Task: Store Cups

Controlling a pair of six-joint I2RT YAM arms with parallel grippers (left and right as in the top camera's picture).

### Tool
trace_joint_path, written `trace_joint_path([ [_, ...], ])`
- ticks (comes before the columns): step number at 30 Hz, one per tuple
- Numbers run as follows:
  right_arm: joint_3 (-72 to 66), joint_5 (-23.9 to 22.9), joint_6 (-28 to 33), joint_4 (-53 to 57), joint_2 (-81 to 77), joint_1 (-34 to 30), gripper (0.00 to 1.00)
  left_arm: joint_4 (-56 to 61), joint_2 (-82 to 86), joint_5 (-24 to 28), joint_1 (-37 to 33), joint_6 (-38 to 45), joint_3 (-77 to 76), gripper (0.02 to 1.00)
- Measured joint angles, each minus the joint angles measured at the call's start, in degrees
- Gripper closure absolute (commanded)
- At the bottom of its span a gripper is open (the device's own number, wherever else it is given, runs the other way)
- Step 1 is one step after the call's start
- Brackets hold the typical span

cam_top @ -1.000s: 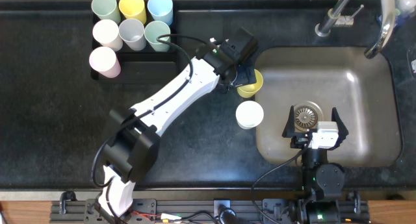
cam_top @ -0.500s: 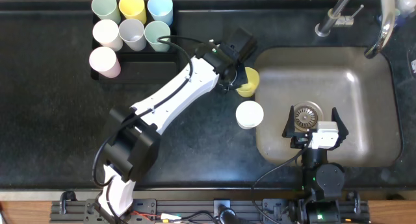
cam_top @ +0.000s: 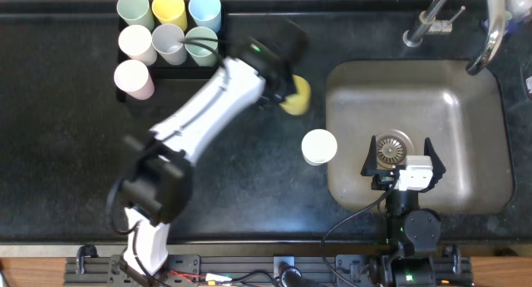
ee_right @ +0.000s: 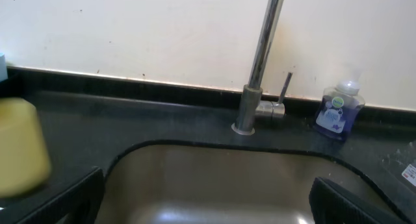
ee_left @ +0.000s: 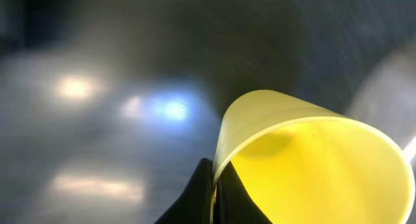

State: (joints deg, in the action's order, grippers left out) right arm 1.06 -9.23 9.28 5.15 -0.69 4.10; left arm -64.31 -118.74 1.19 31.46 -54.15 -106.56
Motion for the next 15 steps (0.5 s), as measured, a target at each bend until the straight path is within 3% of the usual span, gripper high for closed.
trace_joint_path([
  [9,0.0,0.0,0.0,0.0,0.0,0.0,0.003,-10.9,10.8,-2.3,-25.7,-1.8,-2.5,0.98],
  [15,0.0,0.0,0.0,0.0,0.0,0.0,0.005,-7.6,10.8,-2.7,-28.8,-6.3,4.4,0.982],
])
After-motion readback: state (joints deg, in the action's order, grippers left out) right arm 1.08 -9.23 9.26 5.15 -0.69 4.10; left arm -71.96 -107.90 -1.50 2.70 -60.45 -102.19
